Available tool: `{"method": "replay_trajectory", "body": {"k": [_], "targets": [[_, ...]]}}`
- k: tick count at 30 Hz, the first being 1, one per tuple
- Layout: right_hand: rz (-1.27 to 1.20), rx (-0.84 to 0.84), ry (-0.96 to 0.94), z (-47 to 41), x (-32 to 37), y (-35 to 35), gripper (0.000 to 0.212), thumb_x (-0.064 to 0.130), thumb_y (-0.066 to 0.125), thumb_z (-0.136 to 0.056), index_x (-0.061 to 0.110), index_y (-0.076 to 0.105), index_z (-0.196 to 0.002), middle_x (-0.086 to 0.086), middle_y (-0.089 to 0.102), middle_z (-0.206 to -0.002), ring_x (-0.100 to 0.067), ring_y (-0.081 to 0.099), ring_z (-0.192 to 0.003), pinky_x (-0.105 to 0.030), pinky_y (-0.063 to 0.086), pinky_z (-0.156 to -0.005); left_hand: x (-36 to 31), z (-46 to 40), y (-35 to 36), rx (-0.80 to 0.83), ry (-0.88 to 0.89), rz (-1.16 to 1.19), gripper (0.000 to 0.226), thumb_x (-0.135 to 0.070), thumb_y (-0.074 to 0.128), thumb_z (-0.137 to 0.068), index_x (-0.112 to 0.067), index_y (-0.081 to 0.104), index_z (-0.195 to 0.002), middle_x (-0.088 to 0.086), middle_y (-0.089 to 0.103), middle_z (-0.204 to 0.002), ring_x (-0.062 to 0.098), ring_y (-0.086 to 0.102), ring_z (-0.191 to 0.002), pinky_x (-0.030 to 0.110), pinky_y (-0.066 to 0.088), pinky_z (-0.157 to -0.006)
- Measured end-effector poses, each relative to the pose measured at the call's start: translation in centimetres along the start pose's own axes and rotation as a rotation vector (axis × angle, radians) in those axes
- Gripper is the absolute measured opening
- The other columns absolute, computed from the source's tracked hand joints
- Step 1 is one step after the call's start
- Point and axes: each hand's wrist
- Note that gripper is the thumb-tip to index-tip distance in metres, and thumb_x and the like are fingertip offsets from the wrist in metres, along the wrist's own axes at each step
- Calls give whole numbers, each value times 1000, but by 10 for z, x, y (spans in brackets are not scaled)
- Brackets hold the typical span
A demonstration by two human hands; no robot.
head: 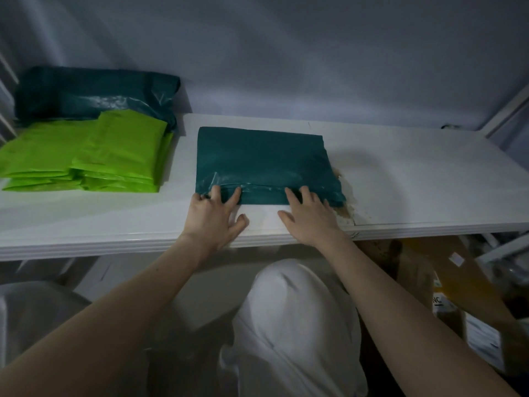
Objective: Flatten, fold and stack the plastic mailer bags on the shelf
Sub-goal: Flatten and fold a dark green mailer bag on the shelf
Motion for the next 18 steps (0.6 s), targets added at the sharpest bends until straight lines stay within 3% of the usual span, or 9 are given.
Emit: {"method": "replay_trajectory", "body": {"k": [3,7,10,13,15,18], "targets": [[-48,-6,14,-2,-9,2,59,43,25,-99,18,9,-150,-8,3,-157,-29,16,-142,-45,19,-116,0,-4,1,-2,-6,11,66,-55,17,-92,-23,8,-149,19,43,-124,28,57,-82,34,34,-72],[-26,-11,34,-7,-14,3,60,45,21,-99,16,9,-150,-4,5,-159,-31,10,-143,-46,12,-118,1,-6,2,0,6,-7,65,-54,14,-92,-22,8,-149,19,42,-124,28,55,-81,34,32,-69],[24,-17,95,-6,-24,8,62,49,19,-98,16,10,-150,-8,12,-157,-34,7,-143,-48,5,-118,3,-8,3,15,47,-35,70,-54,-1,-85,-23,12,-147,19,42,-127,27,53,-81,34,28,-66],[-4,7,165,-4,-43,12,64,49,18,-98,14,10,-150,-13,14,-156,-30,7,-144,-47,2,-117,4,-8,1,11,21,-23,65,-52,10,-91,-22,9,-149,19,42,-124,28,55,-81,34,29,-68],[-45,14,164,-3,-53,12,63,48,19,-98,12,13,-150,-9,15,-156,-26,11,-144,-45,7,-118,4,-9,0,1,12,-8,65,-54,15,-92,-22,7,-149,18,43,-123,28,56,-82,34,29,-68],[-104,13,173,-3,-59,11,62,47,21,-99,10,18,-149,-7,21,-153,-26,23,-138,-41,24,-114,5,-10,4,-14,19,-25,72,-55,-2,-85,-23,9,-148,17,44,-122,27,55,-82,34,29,-68]]}}
Point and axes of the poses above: each hand's wrist, its own z-axis away from the middle knuckle, its own y-axis out of the palm, x = y × z
